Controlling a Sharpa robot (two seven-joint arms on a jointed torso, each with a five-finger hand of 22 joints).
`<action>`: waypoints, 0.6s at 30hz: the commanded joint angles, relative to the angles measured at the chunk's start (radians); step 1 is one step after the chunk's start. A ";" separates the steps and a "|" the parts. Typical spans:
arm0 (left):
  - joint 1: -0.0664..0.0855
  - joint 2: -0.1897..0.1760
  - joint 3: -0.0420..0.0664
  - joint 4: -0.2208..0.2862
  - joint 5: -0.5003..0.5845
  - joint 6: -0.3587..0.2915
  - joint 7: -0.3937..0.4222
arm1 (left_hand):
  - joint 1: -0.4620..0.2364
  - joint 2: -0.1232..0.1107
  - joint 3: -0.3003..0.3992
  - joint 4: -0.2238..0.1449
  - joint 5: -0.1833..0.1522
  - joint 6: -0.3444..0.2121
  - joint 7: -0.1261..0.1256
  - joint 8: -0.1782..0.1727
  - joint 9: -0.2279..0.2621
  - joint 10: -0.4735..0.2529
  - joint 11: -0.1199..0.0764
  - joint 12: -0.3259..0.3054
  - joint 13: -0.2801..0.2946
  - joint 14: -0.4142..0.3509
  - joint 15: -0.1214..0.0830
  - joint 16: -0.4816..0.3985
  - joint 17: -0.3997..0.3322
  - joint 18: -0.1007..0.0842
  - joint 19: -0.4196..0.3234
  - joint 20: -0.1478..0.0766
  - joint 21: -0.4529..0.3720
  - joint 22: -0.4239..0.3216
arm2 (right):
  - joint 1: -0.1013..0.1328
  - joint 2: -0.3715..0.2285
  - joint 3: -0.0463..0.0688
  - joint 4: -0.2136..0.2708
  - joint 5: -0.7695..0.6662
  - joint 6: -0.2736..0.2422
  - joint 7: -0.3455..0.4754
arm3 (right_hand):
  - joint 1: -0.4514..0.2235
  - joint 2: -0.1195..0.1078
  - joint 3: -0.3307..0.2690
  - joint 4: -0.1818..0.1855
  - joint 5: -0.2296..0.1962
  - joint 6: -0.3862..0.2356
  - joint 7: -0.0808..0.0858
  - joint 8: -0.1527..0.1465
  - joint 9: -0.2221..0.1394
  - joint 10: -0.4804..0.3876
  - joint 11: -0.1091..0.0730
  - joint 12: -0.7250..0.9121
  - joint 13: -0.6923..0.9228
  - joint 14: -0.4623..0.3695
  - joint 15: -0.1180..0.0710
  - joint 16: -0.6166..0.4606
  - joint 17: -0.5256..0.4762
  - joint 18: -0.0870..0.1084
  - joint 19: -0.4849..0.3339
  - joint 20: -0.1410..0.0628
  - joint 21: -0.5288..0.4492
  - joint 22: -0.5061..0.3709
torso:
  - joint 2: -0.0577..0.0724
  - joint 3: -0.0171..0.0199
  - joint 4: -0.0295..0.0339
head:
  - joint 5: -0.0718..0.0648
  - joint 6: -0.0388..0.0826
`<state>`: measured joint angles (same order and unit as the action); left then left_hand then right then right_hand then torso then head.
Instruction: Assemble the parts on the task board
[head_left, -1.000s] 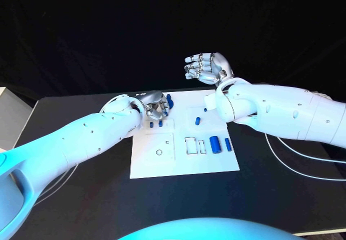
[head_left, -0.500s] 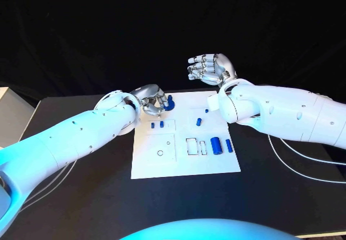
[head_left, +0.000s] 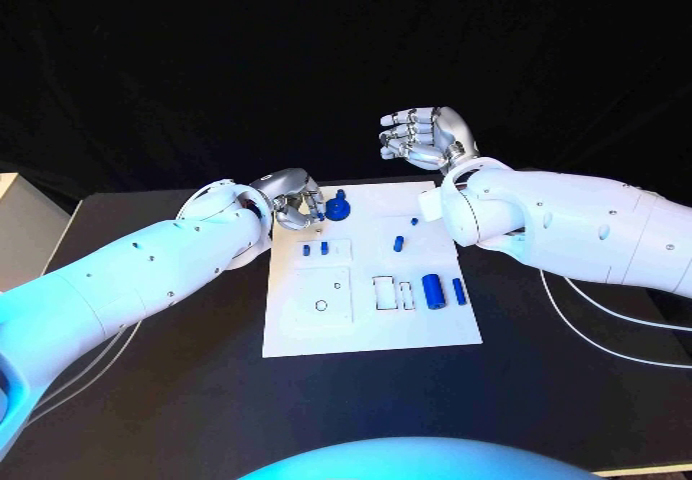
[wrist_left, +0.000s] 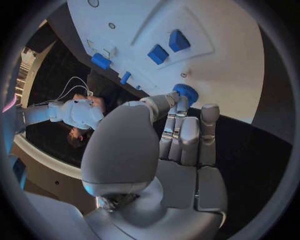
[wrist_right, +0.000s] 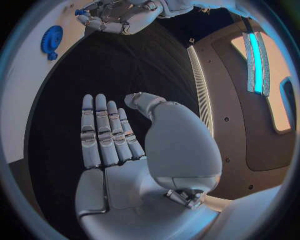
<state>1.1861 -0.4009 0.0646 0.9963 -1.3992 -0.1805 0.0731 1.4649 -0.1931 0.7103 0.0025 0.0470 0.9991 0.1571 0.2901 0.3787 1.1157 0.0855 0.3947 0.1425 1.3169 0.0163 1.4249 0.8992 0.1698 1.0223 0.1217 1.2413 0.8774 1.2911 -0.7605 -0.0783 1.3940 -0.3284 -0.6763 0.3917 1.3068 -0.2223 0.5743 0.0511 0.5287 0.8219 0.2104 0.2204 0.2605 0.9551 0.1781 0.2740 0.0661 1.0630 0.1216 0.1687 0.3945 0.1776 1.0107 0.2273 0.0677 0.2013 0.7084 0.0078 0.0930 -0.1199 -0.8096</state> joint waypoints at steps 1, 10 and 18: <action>0.000 -0.001 0.001 -0.002 -0.037 0.020 -0.007 | -0.010 -0.002 -0.004 -0.002 0.005 0.007 -0.001 -0.002 0.000 0.007 -0.001 -0.004 0.001 0.007 -0.002 -0.006 0.001 -0.015 0.007 0.000 0.006 0.000 | 0.000 0.000 0.000 0.002 -0.001 0.012 0.014 | 0.000 0.010 0.001 -0.007 0.007 -0.006 0.037 -0.004 -0.002 0.001 0.004 -0.003 -0.001 0.002 0.004 -0.003 -0.001 0.005 -0.002 0.003 -0.002 -0.001 | 0.001 0.0005 -0.0006 | 0.002 0.000; -0.001 0.009 -0.001 -0.020 -0.056 0.023 -0.013 | -0.010 -0.002 -0.004 -0.002 0.005 0.007 -0.001 -0.002 0.000 0.007 -0.001 -0.004 0.001 0.007 -0.002 -0.006 0.001 -0.015 0.007 0.000 0.006 0.000 | 0.000 0.001 0.000 0.001 -0.001 0.013 0.014 | -0.004 0.011 0.001 -0.007 0.008 -0.004 0.037 -0.004 -0.002 0.002 0.003 -0.003 -0.001 0.005 0.003 -0.006 -0.003 0.005 -0.001 0.003 -0.001 -0.008 | 0.003 0.0018 -0.0019 | 0.004 0.002; -0.003 0.017 -0.004 -0.036 -0.060 0.030 -0.015 | -0.009 -0.001 -0.004 -0.002 0.005 0.009 -0.002 -0.003 0.000 0.008 -0.002 -0.006 0.001 0.008 -0.002 -0.006 0.001 -0.015 0.008 0.000 0.006 0.000 | 0.000 0.002 0.000 0.001 -0.001 0.013 0.014 | -0.004 0.011 0.001 -0.007 0.008 -0.004 0.037 -0.004 -0.002 0.002 0.003 -0.003 -0.001 0.005 0.003 -0.006 -0.003 0.005 -0.001 0.003 -0.001 -0.008 | 0.002 0.0027 -0.0016 | 0.004 0.000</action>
<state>1.1839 -0.3867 0.0604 0.9612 -1.4449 -0.1670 0.0610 1.4649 -0.1931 0.7103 0.0026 0.0467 0.9989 0.1570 0.2900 0.3772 1.1189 0.0823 0.3941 0.1426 1.3169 0.0163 1.4249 0.8990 0.1699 1.0223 0.1217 1.2413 0.8773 1.2908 -0.7594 -0.0783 1.3937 -0.3284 -0.6763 0.3919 1.3024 -0.2179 0.5743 0.0511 0.5329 0.8219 0.2104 0.2204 0.2605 0.9551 0.1780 0.2740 0.0661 1.0630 0.1216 0.1687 0.3922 0.1776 1.0107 0.2273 0.0677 0.1945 0.7109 0.0102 0.0910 -0.1153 -0.8084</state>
